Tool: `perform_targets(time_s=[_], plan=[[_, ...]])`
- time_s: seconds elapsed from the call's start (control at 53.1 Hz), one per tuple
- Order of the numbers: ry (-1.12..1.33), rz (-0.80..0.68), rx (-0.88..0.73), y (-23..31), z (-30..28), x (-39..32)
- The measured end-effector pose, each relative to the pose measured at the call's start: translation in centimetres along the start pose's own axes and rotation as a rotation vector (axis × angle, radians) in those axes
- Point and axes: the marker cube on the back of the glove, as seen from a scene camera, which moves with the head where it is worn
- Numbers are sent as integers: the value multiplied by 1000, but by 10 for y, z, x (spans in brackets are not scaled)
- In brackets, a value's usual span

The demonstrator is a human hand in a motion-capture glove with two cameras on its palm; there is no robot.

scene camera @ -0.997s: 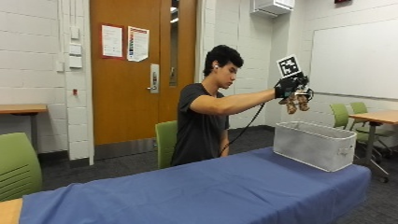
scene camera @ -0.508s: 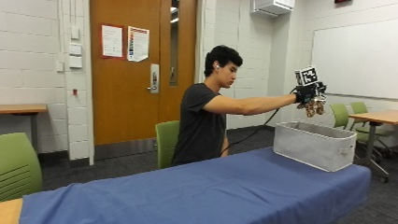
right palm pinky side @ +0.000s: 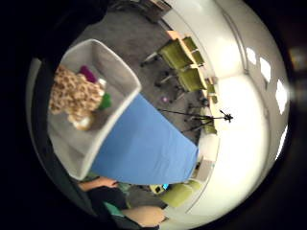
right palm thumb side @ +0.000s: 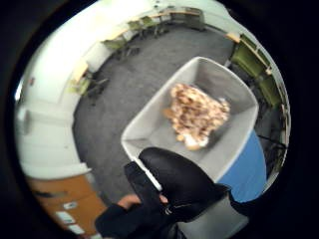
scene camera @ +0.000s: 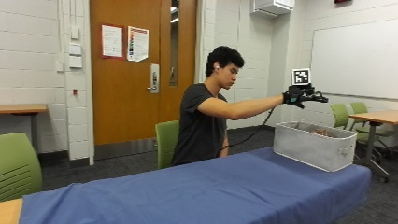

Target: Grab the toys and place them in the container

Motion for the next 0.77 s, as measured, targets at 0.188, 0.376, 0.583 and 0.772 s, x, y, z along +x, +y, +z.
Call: perform_targets(time_s=[0.188, 0.376, 0.583, 0.772], plan=[[-68, 114, -88, 76, 11, -21], [9, 155, -112, 156, 52, 49], [-6, 332, -40, 226, 78, 91], [-65, 383, -50, 256, 93, 106]])
